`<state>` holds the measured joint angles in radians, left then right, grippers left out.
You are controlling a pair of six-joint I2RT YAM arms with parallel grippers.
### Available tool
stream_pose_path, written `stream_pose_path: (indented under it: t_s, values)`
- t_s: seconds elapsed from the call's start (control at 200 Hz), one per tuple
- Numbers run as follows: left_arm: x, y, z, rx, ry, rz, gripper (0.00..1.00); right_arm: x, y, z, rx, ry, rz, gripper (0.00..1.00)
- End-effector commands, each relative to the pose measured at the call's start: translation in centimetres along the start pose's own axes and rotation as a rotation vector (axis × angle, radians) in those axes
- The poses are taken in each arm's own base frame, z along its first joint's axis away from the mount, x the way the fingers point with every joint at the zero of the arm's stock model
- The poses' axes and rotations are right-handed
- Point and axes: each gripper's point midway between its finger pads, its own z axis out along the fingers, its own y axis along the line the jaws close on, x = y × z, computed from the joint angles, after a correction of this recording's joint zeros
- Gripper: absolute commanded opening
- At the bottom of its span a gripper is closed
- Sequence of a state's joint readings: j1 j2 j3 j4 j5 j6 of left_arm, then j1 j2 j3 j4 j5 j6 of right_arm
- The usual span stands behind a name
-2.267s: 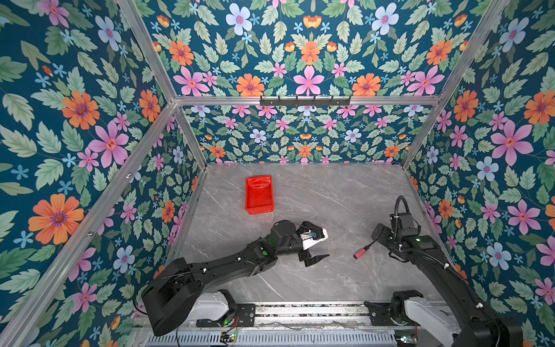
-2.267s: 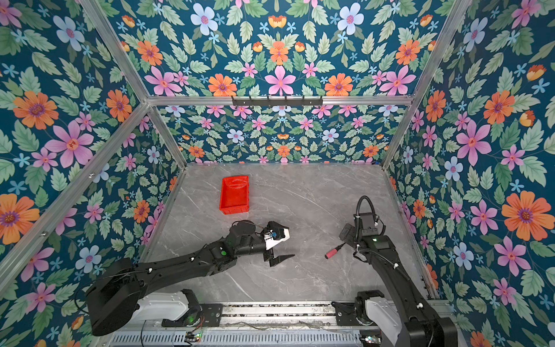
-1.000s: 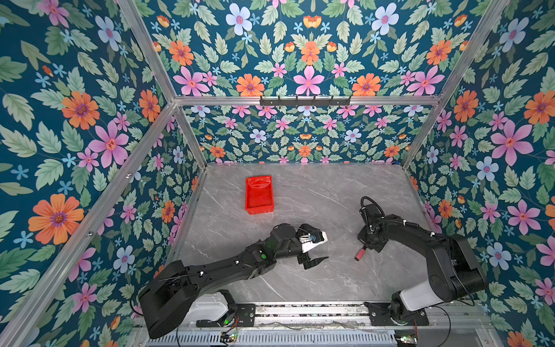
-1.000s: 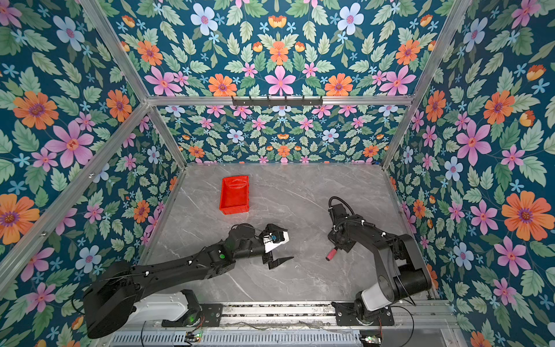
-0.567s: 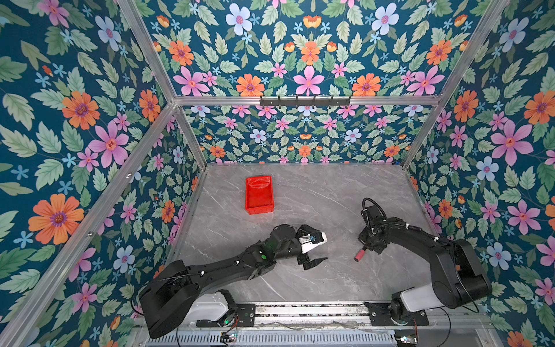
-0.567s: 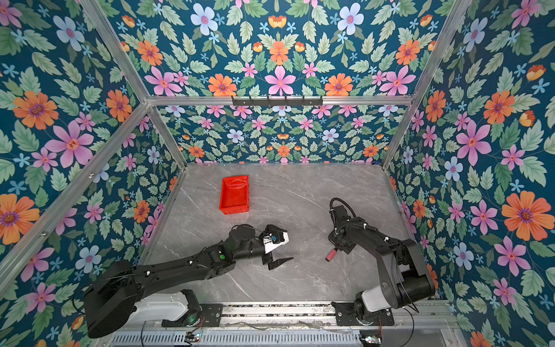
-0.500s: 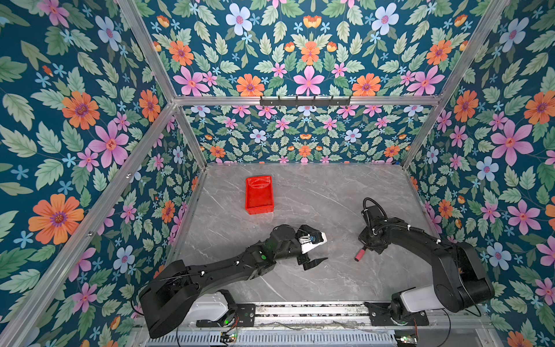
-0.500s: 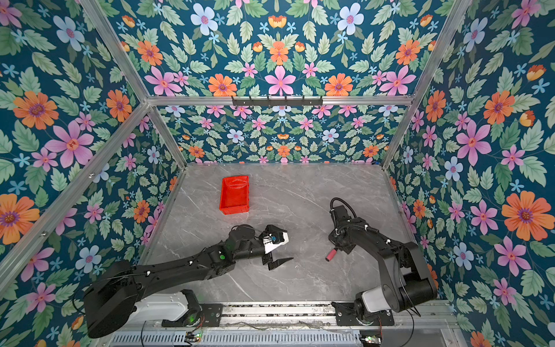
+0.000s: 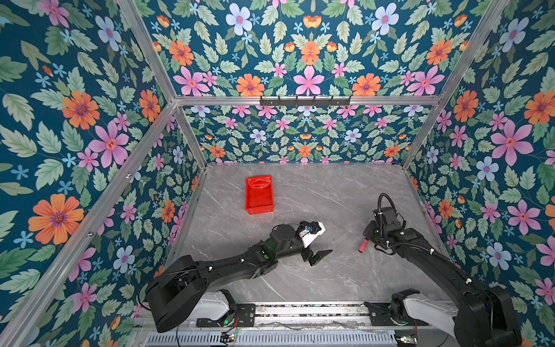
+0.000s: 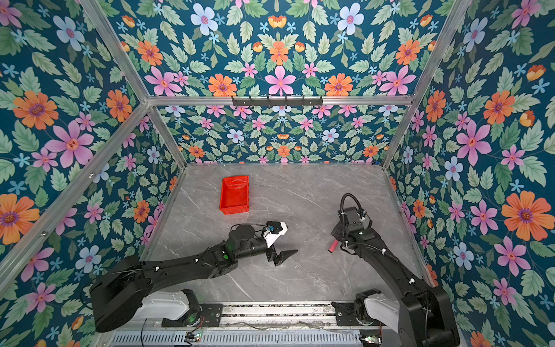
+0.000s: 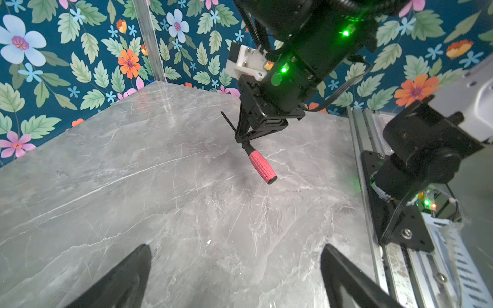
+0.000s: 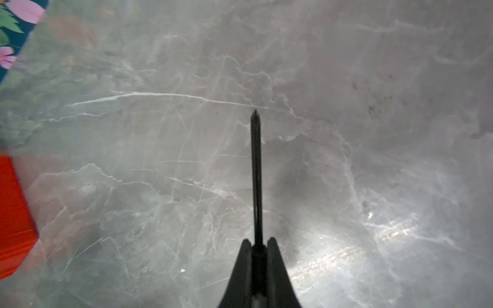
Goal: Put the screwdriver in the bin
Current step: Pick up the screwdriver from the middle-right of the table, then place the screwdriver in the bin.
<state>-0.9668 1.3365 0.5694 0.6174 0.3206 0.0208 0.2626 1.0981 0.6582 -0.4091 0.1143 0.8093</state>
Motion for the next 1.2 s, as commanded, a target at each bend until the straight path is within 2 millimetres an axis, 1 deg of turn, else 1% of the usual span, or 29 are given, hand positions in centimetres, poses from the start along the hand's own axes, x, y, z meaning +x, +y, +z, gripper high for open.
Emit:
stream_pose_path:
  t_s: [0.0, 0.145, 0.255, 0.345, 0.46, 0.56, 0.645, 0.755, 0.86, 0.99, 1.196]
  values:
    - [-2.8, 2.0, 0.2, -0.075, -0.121, -0.159, 1.00, -1.9, 2.2, -1.1, -0.090, -0.078, -0.094, 0.00]
    - [-3.9, 2.6, 0.5, -0.066, -0.192, -0.235, 1.00, -3.1, 4.5, -2.7, -0.199, -0.128, -0.167, 0.00]
    - [-3.8, 3.4, 1.2, -0.085, -0.196, -0.297, 1.00, -3.5, 6.4, -3.9, -0.311, -0.173, -0.194, 0.00]
    - [-4.2, 4.0, 1.6, -0.081, -0.227, -0.361, 1.00, -3.8, 7.9, -5.1, -0.410, -0.217, -0.230, 0.00]
    - [-4.6, 4.3, 2.5, -0.051, -0.243, -0.424, 1.00, -3.5, 9.6, -6.5, -0.520, -0.248, -0.317, 0.00]
    - [-4.9, 3.9, 3.2, -0.003, -0.251, -0.452, 1.00, -3.1, 11.3, -8.0, -0.627, -0.285, -0.408, 0.00]
    - [-5.2, 3.6, 3.6, 0.038, -0.265, -0.470, 0.97, -2.8, 12.6, -9.5, -0.723, -0.328, -0.466, 0.00]
    - [-6.0, 3.0, 3.5, 0.093, -0.322, -0.486, 0.89, -2.7, 13.6, -10.8, -0.790, -0.368, -0.510, 0.00]
    - [-6.3, 2.7, 3.8, 0.126, -0.328, -0.487, 0.89, -2.3, 14.6, -11.9, -0.861, -0.381, -0.553, 0.00]
    - [-6.8, 2.3, 4.4, 0.164, -0.323, -0.476, 0.89, -2.0, 15.7, -12.8, -0.914, -0.393, -0.581, 0.00]
    - [-6.8, 2.4, 5.2, 0.173, -0.312, -0.487, 0.86, -2.2, 17.4, -13.8, -0.989, -0.414, -0.536, 0.00]
